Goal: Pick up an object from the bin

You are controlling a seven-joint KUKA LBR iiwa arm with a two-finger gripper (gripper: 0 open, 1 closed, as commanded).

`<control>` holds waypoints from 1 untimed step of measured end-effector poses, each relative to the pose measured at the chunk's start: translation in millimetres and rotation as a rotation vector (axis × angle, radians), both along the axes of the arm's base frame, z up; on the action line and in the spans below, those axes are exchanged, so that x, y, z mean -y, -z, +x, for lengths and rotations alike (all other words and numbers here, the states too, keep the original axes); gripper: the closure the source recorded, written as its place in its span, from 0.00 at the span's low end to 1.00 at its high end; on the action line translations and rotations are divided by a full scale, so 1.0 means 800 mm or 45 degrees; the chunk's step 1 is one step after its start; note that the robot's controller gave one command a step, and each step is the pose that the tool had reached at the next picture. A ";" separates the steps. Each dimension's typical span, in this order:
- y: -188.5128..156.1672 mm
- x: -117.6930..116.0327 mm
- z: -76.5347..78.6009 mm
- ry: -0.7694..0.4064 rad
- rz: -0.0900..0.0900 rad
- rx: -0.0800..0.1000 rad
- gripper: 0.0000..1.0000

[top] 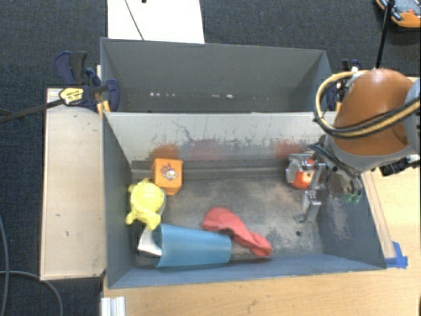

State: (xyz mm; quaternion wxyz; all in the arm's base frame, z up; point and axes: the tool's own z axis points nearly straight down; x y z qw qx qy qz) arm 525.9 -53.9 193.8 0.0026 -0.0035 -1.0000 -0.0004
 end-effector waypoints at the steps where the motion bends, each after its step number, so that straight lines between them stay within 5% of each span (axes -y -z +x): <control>1: -0.006 0.000 0.002 -0.003 -0.001 0.011 0.00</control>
Offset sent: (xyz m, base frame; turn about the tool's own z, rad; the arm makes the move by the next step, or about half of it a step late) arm -0.0298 0.1207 -0.0429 0.0754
